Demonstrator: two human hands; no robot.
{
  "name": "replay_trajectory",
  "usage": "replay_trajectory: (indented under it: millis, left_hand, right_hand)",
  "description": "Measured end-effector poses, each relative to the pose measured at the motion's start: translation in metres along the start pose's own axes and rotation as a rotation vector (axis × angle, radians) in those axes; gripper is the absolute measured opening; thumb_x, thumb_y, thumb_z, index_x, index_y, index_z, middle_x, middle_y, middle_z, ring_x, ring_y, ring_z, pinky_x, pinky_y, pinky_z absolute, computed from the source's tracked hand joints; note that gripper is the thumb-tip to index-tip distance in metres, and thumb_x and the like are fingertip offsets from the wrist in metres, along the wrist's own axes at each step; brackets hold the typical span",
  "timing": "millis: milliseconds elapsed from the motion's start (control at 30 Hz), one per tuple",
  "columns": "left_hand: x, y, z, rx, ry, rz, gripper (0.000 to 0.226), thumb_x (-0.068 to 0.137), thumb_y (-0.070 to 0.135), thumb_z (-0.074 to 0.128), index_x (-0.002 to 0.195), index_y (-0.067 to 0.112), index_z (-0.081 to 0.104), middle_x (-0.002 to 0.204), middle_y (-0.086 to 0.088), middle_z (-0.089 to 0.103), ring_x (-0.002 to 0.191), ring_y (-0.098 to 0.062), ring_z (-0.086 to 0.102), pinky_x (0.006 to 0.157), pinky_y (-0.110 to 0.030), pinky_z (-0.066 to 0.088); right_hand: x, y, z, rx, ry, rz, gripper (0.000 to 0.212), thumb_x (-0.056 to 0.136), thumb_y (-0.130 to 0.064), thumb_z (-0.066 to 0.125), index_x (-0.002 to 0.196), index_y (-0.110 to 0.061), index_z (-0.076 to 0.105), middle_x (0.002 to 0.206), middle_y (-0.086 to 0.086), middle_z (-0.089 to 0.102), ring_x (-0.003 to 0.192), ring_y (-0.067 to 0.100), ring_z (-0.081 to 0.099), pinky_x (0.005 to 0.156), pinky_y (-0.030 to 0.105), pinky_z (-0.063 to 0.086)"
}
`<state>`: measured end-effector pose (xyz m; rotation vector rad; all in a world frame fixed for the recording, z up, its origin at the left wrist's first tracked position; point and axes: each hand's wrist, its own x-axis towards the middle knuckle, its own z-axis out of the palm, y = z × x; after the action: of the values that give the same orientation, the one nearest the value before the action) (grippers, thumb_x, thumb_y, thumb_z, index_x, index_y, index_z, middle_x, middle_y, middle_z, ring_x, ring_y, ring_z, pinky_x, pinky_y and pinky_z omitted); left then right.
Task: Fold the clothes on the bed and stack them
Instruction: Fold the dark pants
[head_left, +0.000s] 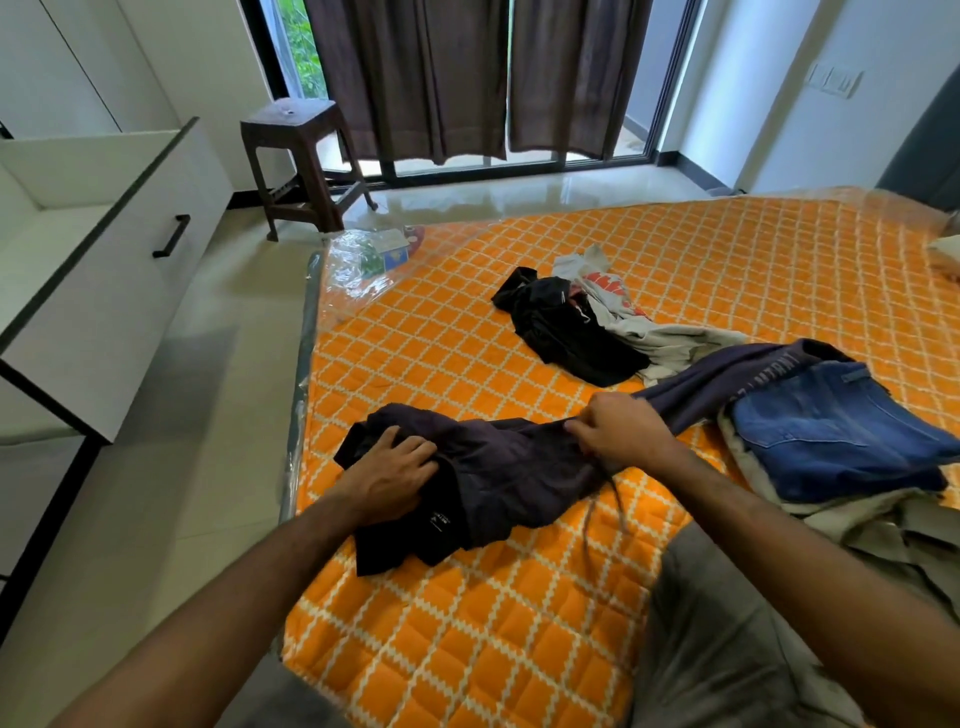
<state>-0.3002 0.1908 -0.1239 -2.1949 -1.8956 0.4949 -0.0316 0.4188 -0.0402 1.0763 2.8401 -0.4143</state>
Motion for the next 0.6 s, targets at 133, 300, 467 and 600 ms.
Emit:
replay_trajectory:
  millis: [133, 300, 467, 600]
  left_hand:
    - [-0.007, -0.015, -0.004, -0.047, -0.081, -0.057, 0.057, 0.088, 0.052, 0.051, 0.132, 0.016, 0.055, 0.150, -0.011, 0.046, 0.137, -0.034, 0.043, 0.103, -0.061, 0.037]
    - [-0.023, -0.015, -0.001, -0.085, -0.327, -0.049, 0.076, 0.088, 0.038, 0.055, 0.154, 0.020, 0.022, 0.167, -0.004, -0.009, 0.153, -0.032, -0.008, 0.115, -0.068, 0.014]
    - [-0.035, -0.016, 0.009, 0.015, -0.298, -0.176, 0.079, 0.092, 0.029, 0.063, 0.155, 0.026, 0.015, 0.166, -0.010, -0.013, 0.152, -0.041, -0.002, 0.114, -0.068, 0.013]
    - [-0.034, -0.016, 0.011, 0.053, -0.324, -0.285, 0.076, 0.094, 0.032, 0.059, 0.155, 0.027, 0.014, 0.166, -0.015, 0.004, 0.149, -0.043, 0.017, 0.111, -0.068, 0.017]
  right_hand:
    - [-0.006, -0.003, 0.028, -0.217, 0.150, 0.019, 0.028, 0.096, -0.041, 0.054, 0.115, -0.025, 0.066, 0.129, 0.002, 0.049, 0.117, 0.028, 0.047, 0.093, 0.046, 0.040]
    - [-0.053, -0.059, 0.094, 0.132, -0.143, -0.333, 0.010, 0.091, -0.031, 0.057, 0.100, -0.026, 0.059, 0.101, -0.002, 0.064, 0.092, 0.021, 0.062, 0.075, 0.038, 0.049]
    - [-0.077, -0.103, 0.157, -0.061, -0.191, -0.455, 0.062, 0.094, -0.022, 0.049, 0.152, -0.032, 0.029, 0.110, 0.008, 0.056, 0.088, 0.033, 0.059, 0.063, 0.037, 0.038]
    - [-0.074, -0.115, 0.174, -0.267, -0.020, -0.366, 0.058, 0.093, -0.022, 0.048, 0.150, -0.020, 0.036, 0.113, 0.009, 0.061, 0.092, 0.033, 0.061, 0.073, 0.041, 0.044]
